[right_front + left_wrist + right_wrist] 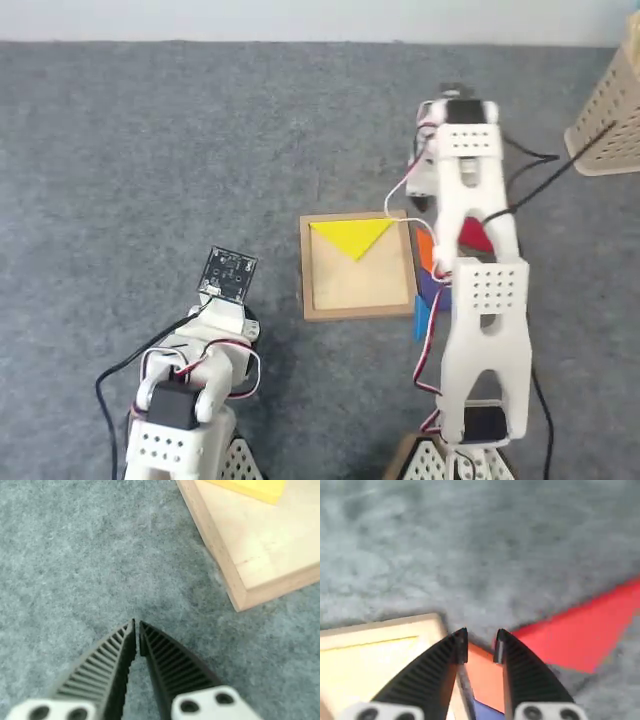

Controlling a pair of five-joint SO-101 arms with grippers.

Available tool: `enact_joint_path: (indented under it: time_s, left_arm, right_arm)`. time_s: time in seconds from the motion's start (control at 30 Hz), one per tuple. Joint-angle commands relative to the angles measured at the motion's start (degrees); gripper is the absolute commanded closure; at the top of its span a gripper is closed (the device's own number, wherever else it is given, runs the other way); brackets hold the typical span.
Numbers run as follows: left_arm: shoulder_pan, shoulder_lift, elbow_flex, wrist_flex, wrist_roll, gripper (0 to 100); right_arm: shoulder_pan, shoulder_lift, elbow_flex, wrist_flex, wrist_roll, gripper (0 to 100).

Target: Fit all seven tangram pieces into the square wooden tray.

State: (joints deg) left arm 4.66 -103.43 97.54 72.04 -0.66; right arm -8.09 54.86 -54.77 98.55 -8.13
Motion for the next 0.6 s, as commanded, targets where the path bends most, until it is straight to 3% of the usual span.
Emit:
enact_joint_path:
  time_s: [0.0,0.37,0.57]
  left_arm:
    - [-0.2,-1.1,-1.0,0.4,0.4,99]
    - [-0.2,-1.1,-1.0,0.4,0.4,99]
    - [-0.2,-1.1,-1.0,0.4,0.4,99]
  right_arm:
    - [-0.9,0.7,-0.5,-0.2,2.8,89.6]
    - [9.6,4.3,-0.3,4.3,13.9,89.6]
    - [13.8,3.6,1.2,4.6,25.4,89.8]
